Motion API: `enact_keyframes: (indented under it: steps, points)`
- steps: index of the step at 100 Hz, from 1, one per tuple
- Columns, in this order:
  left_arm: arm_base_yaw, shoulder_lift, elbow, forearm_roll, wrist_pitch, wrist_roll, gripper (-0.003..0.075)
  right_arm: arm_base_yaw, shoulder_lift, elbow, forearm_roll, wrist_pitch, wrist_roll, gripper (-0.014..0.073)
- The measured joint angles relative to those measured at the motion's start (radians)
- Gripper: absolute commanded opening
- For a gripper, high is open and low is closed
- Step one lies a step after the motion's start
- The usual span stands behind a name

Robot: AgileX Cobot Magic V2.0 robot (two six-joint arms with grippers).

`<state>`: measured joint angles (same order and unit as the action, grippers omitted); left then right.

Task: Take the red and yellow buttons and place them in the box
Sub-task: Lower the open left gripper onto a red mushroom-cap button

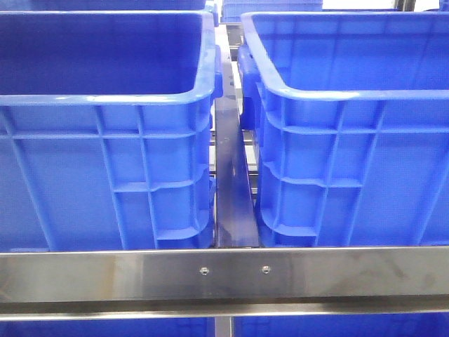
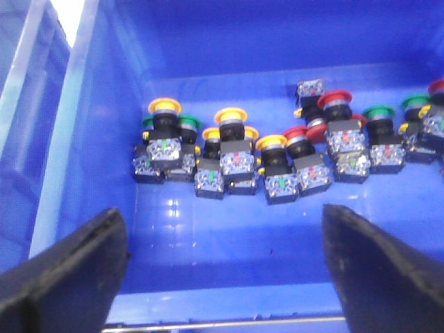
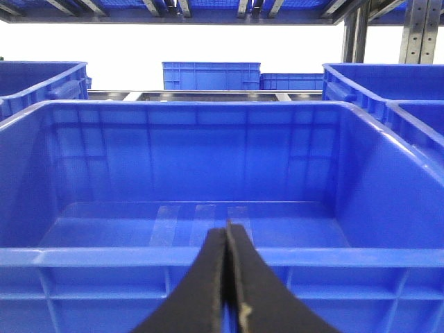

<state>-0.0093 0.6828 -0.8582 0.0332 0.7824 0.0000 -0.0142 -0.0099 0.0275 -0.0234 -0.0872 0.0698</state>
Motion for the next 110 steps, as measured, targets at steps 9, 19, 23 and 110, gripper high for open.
enact_keyframes:
  steps: [9, 19, 23, 110]
  points:
    - [0.0, 0.002, 0.0, -0.019, -0.005, 0.0, 0.0543, 0.0, 0.0, 0.0, 0.0, 0.0, 0.0, -0.0068]
    - [0.0, 0.029, -0.002, -0.075, -0.012, 0.039, 0.0543, 0.0, 0.0, 0.0, 0.0, 0.0, 0.0, -0.0068]
    - [0.0, 0.049, -0.002, -0.103, -0.016, 0.058, 0.0542, 0.0, 0.0, 0.0, 0.0, 0.0, 0.0, -0.0068]
    - [-0.241, 0.827, -0.384, -0.175, -0.076, 0.1, 0.0542, 0.0, 0.0, 0.0, 0.0, 0.0, 0.0, -0.0068]
